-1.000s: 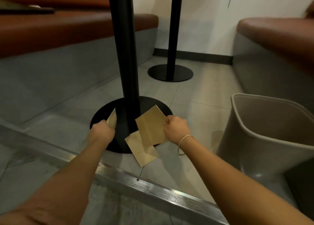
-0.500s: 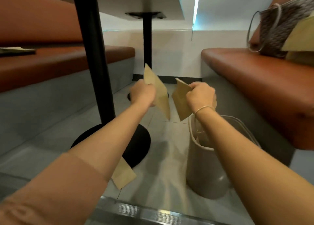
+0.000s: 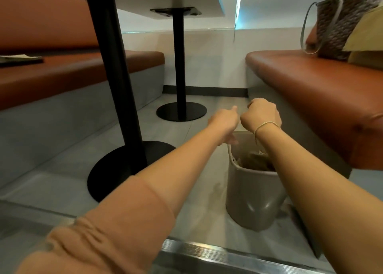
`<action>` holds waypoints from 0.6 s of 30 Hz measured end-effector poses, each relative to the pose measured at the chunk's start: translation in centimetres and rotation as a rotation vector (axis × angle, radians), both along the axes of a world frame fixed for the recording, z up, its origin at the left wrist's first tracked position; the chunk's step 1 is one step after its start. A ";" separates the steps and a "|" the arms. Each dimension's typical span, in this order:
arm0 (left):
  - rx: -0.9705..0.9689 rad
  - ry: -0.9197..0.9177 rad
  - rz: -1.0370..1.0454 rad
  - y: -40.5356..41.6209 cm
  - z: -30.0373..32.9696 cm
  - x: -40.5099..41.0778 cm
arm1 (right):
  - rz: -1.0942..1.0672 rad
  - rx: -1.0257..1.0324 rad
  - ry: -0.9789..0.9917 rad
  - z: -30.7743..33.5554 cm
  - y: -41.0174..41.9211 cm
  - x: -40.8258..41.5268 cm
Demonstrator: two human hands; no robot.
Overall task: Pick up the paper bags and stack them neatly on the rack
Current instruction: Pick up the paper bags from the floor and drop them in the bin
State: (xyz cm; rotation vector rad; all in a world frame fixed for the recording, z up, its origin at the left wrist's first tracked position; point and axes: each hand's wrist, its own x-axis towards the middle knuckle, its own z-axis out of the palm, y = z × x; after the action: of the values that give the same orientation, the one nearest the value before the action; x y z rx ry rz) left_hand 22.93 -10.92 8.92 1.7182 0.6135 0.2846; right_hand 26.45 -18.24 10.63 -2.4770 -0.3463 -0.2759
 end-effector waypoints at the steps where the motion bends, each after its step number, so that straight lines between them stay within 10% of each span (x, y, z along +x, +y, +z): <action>1: -0.004 0.032 0.010 0.6 -0.3 -0.3 | 0.017 -0.004 0.014 -0.5 0.4 -0.1; 8: 0.175 0.300 0.213 10.3 -6.8 -5.1 | 0.185 -0.068 0.117 -5.2 4.1 -2.0; 18: 0.644 0.880 -0.105 17.1 -20.0 -12.5 | 0.351 -0.234 0.285 -13.4 9.9 -4.1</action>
State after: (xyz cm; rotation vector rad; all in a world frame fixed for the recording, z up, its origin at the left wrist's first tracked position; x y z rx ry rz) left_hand 10.45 6.16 -11.07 2.4908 1.1388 -0.4360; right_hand 22.31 -8.36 -2.74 -2.5757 -0.7116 0.2754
